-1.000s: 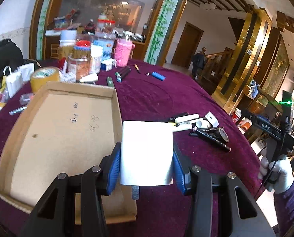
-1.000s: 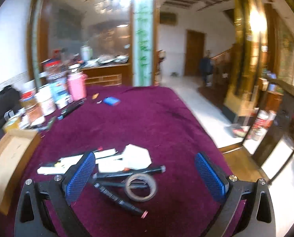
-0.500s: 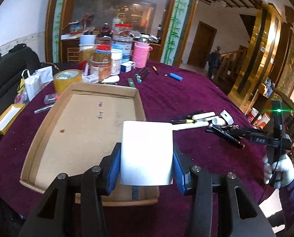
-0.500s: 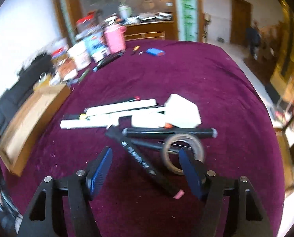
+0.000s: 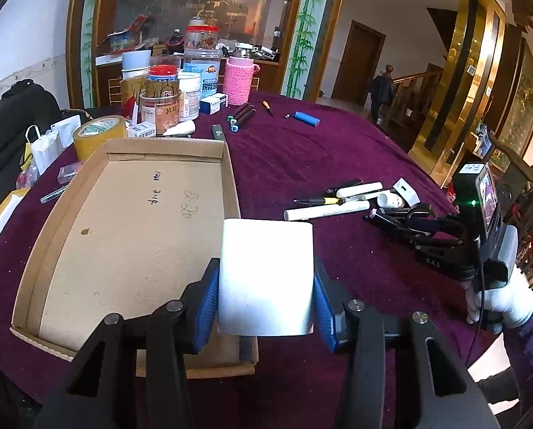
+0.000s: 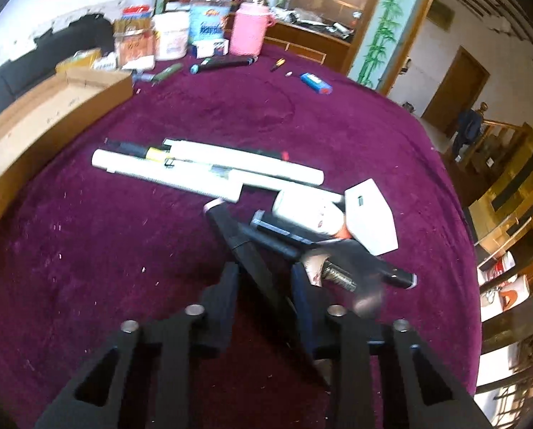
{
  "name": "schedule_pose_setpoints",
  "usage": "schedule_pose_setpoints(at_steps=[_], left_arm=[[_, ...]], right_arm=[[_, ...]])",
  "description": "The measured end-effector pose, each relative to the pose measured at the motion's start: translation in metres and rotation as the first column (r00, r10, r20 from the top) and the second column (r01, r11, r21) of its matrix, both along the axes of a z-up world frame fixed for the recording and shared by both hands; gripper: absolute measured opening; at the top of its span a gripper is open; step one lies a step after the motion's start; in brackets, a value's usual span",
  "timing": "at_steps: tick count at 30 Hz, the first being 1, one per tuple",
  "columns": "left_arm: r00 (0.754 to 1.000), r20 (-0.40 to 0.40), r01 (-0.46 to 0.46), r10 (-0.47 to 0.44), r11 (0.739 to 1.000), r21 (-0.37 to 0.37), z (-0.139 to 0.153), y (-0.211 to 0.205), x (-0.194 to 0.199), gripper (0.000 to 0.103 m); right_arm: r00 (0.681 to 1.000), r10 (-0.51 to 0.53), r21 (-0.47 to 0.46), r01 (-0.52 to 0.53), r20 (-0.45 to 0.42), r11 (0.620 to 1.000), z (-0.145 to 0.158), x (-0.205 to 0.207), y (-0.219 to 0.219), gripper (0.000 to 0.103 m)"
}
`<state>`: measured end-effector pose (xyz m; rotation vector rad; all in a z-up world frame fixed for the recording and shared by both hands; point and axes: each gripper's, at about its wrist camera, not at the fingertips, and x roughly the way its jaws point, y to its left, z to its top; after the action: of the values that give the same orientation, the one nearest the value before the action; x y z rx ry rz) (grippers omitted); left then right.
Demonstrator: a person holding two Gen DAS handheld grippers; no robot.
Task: Organize rigid objects
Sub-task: 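Grasp the pink-capped black marker with the right gripper while the left carries the charger to the tray, then lower charger and marker into the cardboard tray and open both grippers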
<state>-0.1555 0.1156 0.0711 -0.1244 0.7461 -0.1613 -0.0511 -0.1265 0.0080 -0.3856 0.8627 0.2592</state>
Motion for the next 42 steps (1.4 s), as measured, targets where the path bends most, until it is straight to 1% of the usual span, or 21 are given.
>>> schedule_pose_setpoints(at_steps=[2, 9, 11, 13, 14, 15, 17, 18, 20, 21, 23, 25, 27, 28, 30, 32, 33, 35, 37, 40, 42], left_arm=[[1.0, -0.001, 0.006, -0.006, 1.0, 0.006, 0.0, -0.004, 0.0, 0.046], [0.999, -0.024, 0.021, -0.021, 1.0, 0.012, -0.005, -0.016, 0.007, 0.046], [0.999, -0.023, 0.023, -0.022, 1.0, 0.014, -0.003, -0.017, 0.009, 0.046], [1.0, -0.013, 0.017, -0.017, 1.0, 0.006, 0.001, -0.014, 0.008, 0.046], [1.0, -0.005, 0.011, -0.011, 1.0, -0.007, 0.005, -0.01, 0.008, 0.046], [1.0, 0.003, 0.004, -0.004, 1.0, -0.022, 0.01, -0.004, 0.008, 0.046], [1.0, 0.016, -0.014, 0.014, 0.999, -0.043, 0.018, 0.007, 0.008, 0.046], [0.999, 0.025, -0.024, 0.025, 0.998, -0.05, 0.023, 0.014, 0.009, 0.046], [0.998, 0.041, -0.04, 0.043, 0.998, -0.057, 0.031, 0.024, 0.01, 0.046], [0.998, 0.049, -0.047, 0.05, 0.997, -0.059, 0.035, 0.03, 0.012, 0.046], [0.997, 0.055, -0.053, 0.057, 0.996, -0.066, 0.042, 0.04, 0.016, 0.046], [0.997, 0.053, -0.055, 0.058, 0.997, -0.062, 0.046, 0.05, 0.027, 0.046], [0.996, 0.047, -0.074, 0.076, 0.996, -0.05, 0.047, 0.061, 0.042, 0.046], [0.996, 0.039, -0.082, 0.084, 0.995, -0.05, 0.047, 0.067, 0.051, 0.046], [0.995, 0.009, -0.094, 0.095, 0.993, -0.072, 0.043, 0.081, 0.075, 0.046], [0.994, -0.021, -0.105, 0.103, 0.991, -0.078, 0.037, 0.091, 0.095, 0.046], [0.993, -0.037, -0.112, 0.109, 0.99, -0.083, 0.032, 0.096, 0.106, 0.046], [0.991, -0.068, -0.124, 0.118, 0.989, -0.086, 0.023, 0.102, 0.123, 0.046], [0.984, -0.108, -0.151, 0.142, 0.985, -0.083, 0.011, 0.108, 0.142, 0.046], [0.973, -0.157, -0.179, 0.168, 0.982, -0.063, -0.008, 0.11, 0.164, 0.046], [0.969, -0.181, -0.183, 0.17, 0.981, -0.061, -0.018, 0.11, 0.173, 0.046]], right_arm=[[1.0, -0.01, -0.016, 0.01, 0.018, 1.0, 0.002, -0.001, 0.0, 0.029], [1.0, -0.001, -0.032, 0.001, 0.003, 0.999, -0.002, 0.0, 0.006, 0.027], [1.0, 0.007, -0.023, -0.007, 0.001, 1.0, -0.002, 0.0, 0.007, 0.026], [1.0, 0.014, 0.045, -0.013, -0.023, 0.999, 0.003, 0.0, 0.002, 0.017], [0.999, 0.015, 0.083, -0.012, -0.036, 0.997, 0.005, 0.0, -0.001, 0.016], [0.998, 0.019, 0.148, -0.012, -0.051, 0.989, 0.011, 0.0, -0.006, 0.016], [0.998, 0.024, 0.266, -0.006, -0.065, 0.964, 0.025, -0.001, -0.014, 0.016], [0.997, 0.032, 0.331, -0.007, -0.072, 0.944, 0.033, -0.001, -0.018, 0.016], [0.996, 0.049, 0.407, -0.013, -0.078, 0.913, 0.045, -0.001, -0.018, 0.016], [0.994, 0.067, 0.453, -0.022, -0.083, 0.891, 0.053, -0.001, -0.017, 0.016], [0.991, 0.092, 0.509, -0.032, -0.094, 0.86, 0.063, 0.001, -0.011, 0.016], [0.984, 0.134, 0.58, -0.043, -0.115, 0.813, 0.073, 0.006, 0.002, 0.016], [0.974, 0.184, 0.638, -0.06, -0.13, 0.768, 0.082, 0.014, 0.024, 0.016], [0.97, 0.206, 0.656, -0.071, -0.131, 0.751, 0.086, 0.018, 0.036, 0.016], [0.959, 0.253, 0.679, -0.098, -0.132, 0.728, 0.093, 0.025, 0.064, 0.016], [0.943, 0.301, 0.701, -0.117, -0.144, 0.703, 0.098, 0.033, 0.092, 0.016], [0.936, 0.318, 0.706, -0.123, -0.15, 0.697, 0.099, 0.038, 0.102, 0.016], [0.922, 0.343, 0.702, -0.125, -0.179, 0.702, 0.097, 0.052, 0.13, 0.017], [0.906, 0.35, 0.698, -0.092, -0.237, 0.71, 0.086, 0.073, 0.155, 0.017], [0.895, 0.314, 0.661, -0.028, -0.318, 0.75, 0.062, 0.101, 0.182, 0.017], [0.883, 0.301, 0.644, 0.002, -0.361, 0.765, 0.048, 0.116, 0.195, 0.017]])
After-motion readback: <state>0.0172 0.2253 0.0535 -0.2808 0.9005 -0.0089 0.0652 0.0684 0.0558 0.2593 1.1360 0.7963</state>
